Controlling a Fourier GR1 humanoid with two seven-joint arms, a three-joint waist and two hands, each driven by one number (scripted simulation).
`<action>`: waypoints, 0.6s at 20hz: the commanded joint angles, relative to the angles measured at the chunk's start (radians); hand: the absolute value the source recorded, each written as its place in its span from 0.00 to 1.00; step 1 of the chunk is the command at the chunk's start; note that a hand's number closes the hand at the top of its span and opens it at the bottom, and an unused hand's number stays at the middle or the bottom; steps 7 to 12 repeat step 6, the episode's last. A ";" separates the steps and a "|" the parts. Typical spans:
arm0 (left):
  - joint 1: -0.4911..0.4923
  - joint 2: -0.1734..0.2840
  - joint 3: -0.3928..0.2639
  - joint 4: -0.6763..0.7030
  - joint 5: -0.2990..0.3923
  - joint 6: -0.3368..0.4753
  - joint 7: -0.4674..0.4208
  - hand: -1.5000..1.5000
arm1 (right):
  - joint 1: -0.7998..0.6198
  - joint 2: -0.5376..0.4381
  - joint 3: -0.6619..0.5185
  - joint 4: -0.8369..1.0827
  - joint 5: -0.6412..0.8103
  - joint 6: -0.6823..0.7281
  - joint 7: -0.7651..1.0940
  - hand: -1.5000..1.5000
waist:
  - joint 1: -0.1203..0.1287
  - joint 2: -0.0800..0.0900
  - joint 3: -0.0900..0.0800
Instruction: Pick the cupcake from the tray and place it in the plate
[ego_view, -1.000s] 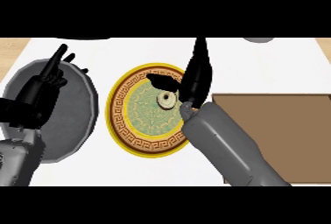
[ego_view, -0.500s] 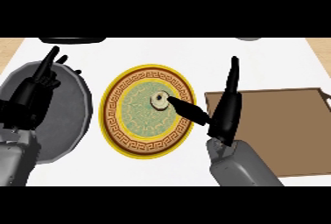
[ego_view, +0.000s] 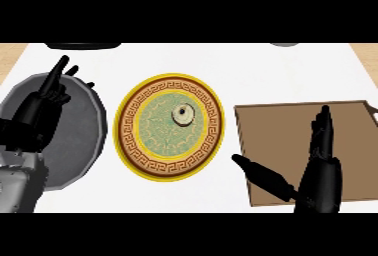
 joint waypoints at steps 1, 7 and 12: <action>0.043 -0.007 0.021 -0.019 0.010 -0.042 -0.021 0.50 | 0.126 -0.064 -0.020 -0.123 -0.043 0.048 -0.049 0.00 | 0.005 0.001 0.000; 0.022 -0.023 0.010 -0.097 -0.019 -0.007 0.071 0.50 | 0.198 -0.130 -0.078 -0.121 -0.072 0.039 -0.142 0.00 | 0.008 0.001 0.000; 0.022 -0.023 0.010 -0.097 -0.019 -0.007 0.071 0.50 | 0.198 -0.130 -0.078 -0.121 -0.072 0.039 -0.142 0.00 | 0.008 0.001 0.000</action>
